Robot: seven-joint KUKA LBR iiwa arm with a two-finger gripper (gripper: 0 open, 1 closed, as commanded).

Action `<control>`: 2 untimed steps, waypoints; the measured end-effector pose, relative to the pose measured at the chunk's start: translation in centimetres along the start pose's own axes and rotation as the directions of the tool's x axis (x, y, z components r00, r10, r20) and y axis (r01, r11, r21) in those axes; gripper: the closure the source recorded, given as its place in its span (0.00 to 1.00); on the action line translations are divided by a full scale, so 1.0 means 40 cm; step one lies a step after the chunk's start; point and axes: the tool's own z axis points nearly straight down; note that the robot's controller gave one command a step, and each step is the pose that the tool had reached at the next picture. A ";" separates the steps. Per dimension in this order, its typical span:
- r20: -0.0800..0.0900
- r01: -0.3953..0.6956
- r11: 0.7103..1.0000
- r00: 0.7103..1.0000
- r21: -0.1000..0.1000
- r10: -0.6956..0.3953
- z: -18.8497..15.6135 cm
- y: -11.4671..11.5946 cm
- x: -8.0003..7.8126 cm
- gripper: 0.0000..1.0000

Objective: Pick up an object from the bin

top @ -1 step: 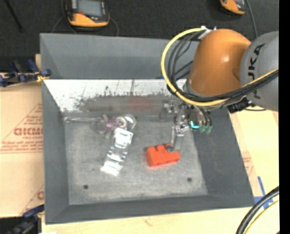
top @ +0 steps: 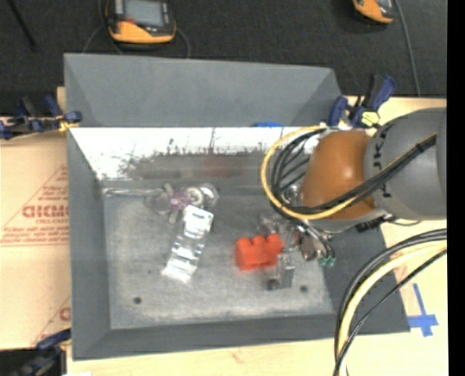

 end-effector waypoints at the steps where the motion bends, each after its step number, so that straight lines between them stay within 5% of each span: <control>1: 0.007 0.002 1.000 1.000 0.000 -0.002 -0.011 0.003 -0.006 1.00; 2: 0.013 -0.017 1.000 1.000 0.001 0.017 -0.350 -0.011 0.018 1.00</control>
Offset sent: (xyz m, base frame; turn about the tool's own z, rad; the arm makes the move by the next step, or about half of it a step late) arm 0.0000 0.0000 0.0000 0.0000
